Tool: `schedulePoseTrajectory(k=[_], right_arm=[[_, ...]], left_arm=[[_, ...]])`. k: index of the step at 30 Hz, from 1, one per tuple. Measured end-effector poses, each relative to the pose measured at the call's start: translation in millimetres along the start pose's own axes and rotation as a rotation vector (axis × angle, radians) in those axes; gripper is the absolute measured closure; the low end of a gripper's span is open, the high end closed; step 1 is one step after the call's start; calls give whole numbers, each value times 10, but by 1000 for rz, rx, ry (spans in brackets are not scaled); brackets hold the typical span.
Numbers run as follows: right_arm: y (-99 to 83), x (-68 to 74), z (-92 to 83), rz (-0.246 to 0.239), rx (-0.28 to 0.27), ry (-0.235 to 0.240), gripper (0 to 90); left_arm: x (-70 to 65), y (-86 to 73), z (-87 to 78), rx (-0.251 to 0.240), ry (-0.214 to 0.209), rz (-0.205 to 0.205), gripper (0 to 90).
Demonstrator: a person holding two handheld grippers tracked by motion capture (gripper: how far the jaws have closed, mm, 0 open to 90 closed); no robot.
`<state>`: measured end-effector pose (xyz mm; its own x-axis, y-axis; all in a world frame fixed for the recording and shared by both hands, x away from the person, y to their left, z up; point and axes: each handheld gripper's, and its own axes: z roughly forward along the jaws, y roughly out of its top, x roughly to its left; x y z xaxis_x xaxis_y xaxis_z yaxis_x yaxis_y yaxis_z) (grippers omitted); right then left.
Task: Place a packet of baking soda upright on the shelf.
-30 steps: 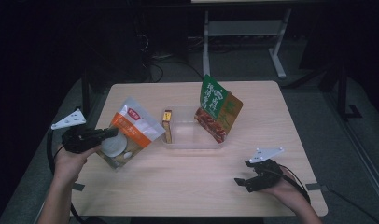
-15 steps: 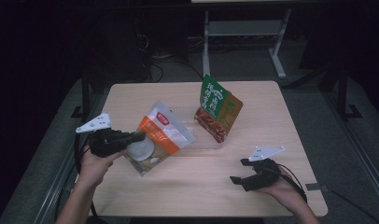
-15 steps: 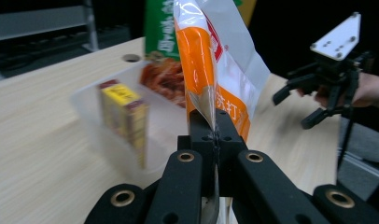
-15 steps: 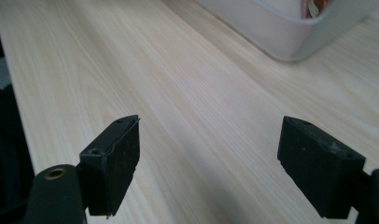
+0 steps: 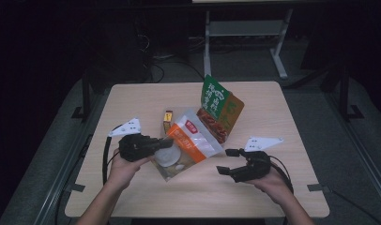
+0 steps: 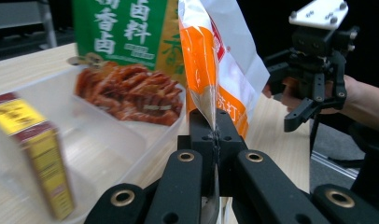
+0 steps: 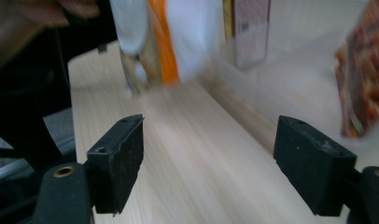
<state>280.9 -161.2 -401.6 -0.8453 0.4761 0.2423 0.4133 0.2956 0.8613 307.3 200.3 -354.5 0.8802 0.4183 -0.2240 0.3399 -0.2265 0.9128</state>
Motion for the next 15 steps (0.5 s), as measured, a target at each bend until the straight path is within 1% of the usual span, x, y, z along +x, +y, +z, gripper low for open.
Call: schedulePoseTrajectory(k=[1,3,4,7,9,12,13,15], right_arm=[[32,-4,19,-2,-20,9,251],[92,-6,51,21,-55,46,285],[114,-4,69,24,-68,55,301],[160,-2,126,16,-81,72,363],[175,-10,161,20,-92,96,463],[173,-20,188,29,-95,120,541],[170,-23,191,36,-96,130,597],[168,-27,189,43,-103,138,661]], left_arm=[[-12,5,31,-1,-6,-2,897],[-33,13,92,-6,-24,-4,897],[-41,14,107,-6,-25,-1,897],[-68,0,158,-17,-32,1,897],[-76,-15,174,-22,-39,-10,897],[-83,-45,192,-30,-41,-18,897],[-80,-52,194,-28,-42,-16,897],[-80,-64,200,-35,-40,-20,897]])
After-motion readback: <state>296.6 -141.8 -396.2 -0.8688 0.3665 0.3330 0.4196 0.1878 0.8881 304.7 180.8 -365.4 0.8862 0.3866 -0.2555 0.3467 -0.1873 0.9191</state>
